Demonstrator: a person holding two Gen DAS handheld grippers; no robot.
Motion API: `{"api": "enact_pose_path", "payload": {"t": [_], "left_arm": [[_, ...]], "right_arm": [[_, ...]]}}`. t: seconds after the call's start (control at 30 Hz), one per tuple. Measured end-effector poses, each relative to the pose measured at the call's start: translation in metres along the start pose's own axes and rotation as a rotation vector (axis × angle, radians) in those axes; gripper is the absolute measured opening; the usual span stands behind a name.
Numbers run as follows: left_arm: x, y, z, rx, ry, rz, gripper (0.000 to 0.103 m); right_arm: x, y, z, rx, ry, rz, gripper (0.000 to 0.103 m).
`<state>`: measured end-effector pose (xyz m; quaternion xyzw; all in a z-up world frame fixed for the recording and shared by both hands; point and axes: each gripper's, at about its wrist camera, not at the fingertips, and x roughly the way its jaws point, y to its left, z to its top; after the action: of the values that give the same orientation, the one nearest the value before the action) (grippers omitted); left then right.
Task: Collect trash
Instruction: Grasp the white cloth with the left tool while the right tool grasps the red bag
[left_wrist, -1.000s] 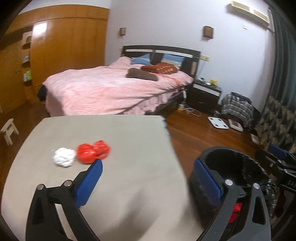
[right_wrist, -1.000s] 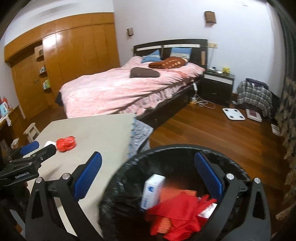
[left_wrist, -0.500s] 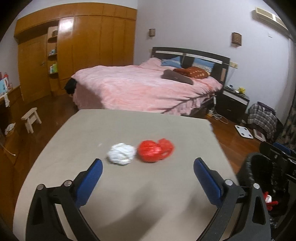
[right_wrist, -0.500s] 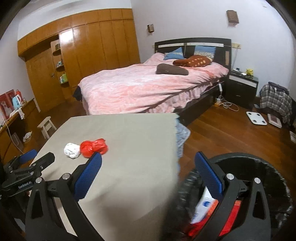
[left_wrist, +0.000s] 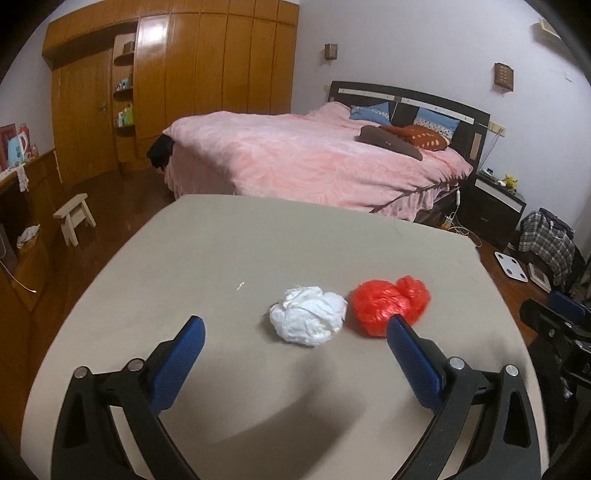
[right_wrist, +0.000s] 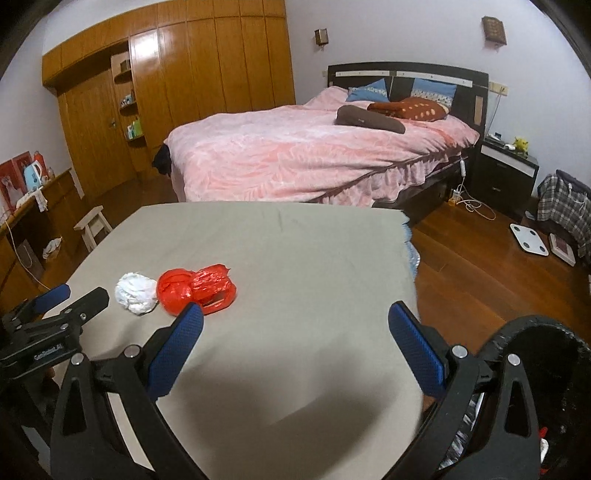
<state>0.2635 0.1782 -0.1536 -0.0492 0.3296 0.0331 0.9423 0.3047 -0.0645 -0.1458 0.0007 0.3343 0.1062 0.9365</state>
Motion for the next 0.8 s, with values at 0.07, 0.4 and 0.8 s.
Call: {"api": "enact_pose_path", "payload": {"t": [0.07,0.4,0.8], "left_arm": [[0.011,0.002,0.000,0.005,0.013,0.003,0.095],[0.058,0.002,0.004,0.027,0.125,-0.050,0.080],[0.059,0.009,0.003,-0.004,0.143,-0.090,0.038]], "right_arm": [[0.009,0.001,0.002,0.002,0.008,0.000,0.098],[0.029,0.004,0.003,-0.014,0.022,0.001,0.098],[0.036,0.011,0.003,-0.029,0.030,0.007,0.098]]}}
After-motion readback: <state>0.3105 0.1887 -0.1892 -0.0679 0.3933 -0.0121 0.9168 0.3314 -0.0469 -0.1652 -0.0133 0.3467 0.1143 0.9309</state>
